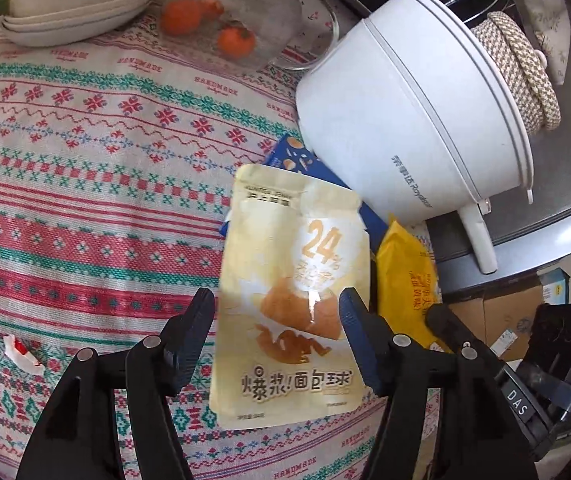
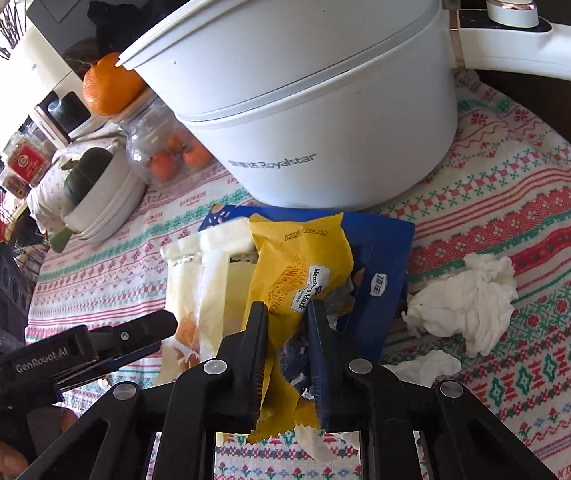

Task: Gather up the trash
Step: 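Grasp the yellow snack packet with the right tool while the left tool holds its packet, then carry the cream packet and yellow packet with both tools toward the bin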

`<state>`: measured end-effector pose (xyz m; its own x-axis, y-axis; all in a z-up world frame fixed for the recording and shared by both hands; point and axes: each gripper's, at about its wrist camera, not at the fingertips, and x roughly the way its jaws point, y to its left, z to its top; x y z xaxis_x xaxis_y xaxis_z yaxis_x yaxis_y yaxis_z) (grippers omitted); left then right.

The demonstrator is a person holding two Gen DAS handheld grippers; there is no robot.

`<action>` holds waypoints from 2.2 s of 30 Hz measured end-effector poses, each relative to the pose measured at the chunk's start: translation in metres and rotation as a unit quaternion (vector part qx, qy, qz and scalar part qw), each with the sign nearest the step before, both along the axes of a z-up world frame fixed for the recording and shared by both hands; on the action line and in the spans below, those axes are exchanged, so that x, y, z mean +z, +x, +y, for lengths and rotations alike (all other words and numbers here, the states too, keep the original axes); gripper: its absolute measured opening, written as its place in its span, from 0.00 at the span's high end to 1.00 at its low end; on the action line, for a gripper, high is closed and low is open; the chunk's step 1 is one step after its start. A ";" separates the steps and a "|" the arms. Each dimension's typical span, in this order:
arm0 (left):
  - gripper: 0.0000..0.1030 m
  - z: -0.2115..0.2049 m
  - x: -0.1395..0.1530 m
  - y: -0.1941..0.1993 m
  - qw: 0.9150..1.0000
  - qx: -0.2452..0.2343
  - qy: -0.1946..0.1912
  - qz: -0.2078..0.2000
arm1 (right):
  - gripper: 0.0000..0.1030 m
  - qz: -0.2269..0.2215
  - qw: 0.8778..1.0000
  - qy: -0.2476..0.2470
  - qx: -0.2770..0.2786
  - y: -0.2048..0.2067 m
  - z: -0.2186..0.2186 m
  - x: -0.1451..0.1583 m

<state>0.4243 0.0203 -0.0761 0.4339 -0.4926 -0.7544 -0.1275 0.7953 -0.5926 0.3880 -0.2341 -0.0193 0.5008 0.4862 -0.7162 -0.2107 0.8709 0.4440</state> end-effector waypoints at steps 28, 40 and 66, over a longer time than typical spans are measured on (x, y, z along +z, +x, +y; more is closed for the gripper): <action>1.00 0.002 0.046 -0.032 0.996 -0.033 0.065 -0.042 | 0.86 -0.034 0.999 -0.003 0.008 -0.024 0.006 0.025; 1.00 0.027 0.085 -0.075 0.994 -0.027 0.089 -0.062 | 0.86 -0.034 0.999 0.003 0.011 -0.053 0.006 0.041; 1.00 0.064 0.133 -0.152 0.983 -0.009 0.146 -0.107 | 0.86 -0.025 0.999 0.038 -0.005 -0.142 0.025 0.058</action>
